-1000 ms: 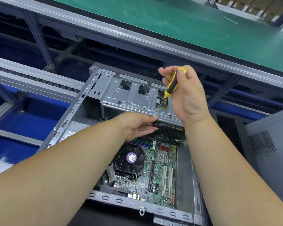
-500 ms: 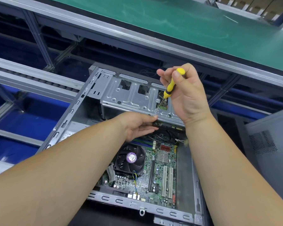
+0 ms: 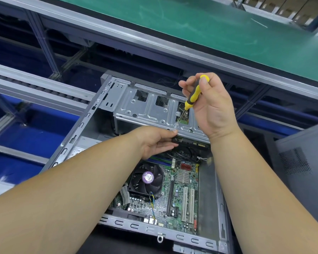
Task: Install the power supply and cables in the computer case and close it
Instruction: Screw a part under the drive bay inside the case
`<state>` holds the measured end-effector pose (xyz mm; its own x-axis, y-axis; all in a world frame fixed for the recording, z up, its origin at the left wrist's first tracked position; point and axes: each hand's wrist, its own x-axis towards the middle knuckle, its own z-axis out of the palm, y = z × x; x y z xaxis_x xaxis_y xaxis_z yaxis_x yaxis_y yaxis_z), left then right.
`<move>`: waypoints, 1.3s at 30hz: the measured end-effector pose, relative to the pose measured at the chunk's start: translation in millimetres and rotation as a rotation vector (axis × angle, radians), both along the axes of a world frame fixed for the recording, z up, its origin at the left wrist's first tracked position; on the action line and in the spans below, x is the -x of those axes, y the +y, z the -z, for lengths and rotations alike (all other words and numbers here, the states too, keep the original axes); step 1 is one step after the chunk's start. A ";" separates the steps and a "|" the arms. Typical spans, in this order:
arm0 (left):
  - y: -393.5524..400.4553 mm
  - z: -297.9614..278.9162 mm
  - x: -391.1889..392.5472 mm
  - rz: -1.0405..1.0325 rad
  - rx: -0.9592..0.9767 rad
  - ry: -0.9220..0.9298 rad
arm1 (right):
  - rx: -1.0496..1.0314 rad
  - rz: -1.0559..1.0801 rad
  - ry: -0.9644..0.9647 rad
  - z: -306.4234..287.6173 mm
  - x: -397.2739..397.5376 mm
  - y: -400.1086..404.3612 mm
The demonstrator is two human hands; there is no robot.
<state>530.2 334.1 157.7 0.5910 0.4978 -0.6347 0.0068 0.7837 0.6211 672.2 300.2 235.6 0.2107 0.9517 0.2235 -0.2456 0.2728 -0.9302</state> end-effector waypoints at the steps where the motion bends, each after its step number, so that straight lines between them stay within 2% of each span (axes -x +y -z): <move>1: 0.0 0.0 -0.1 0.000 -0.001 0.001 | 0.003 -0.009 -0.012 0.0 -0.9 0.8; 5: -0.3 0.1 0.4 -0.003 0.003 -0.004 | 0.003 0.002 -0.073 0.6 2.9 3.2; 9: -0.3 0.6 0.6 -0.005 0.005 -0.008 | 0.004 0.003 -0.010 -0.1 2.5 1.6; 19: -0.7 -0.8 0.4 -0.006 0.011 -0.004 | 0.012 -0.033 -0.025 2.2 0.3 2.4; 29: -0.5 0.9 -0.4 -0.002 -0.008 -0.001 | 0.018 0.025 0.172 8.7 3.4 1.4; 39: 0.1 2.1 0.3 0.008 -0.014 -0.005 | 0.017 0.048 0.156 2.5 1.0 2.1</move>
<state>529.9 334.1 155.5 0.5978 0.5022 -0.6249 0.0096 0.7749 0.6320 671.3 302.3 233.0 0.2873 0.9429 0.1688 -0.3740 0.2727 -0.8864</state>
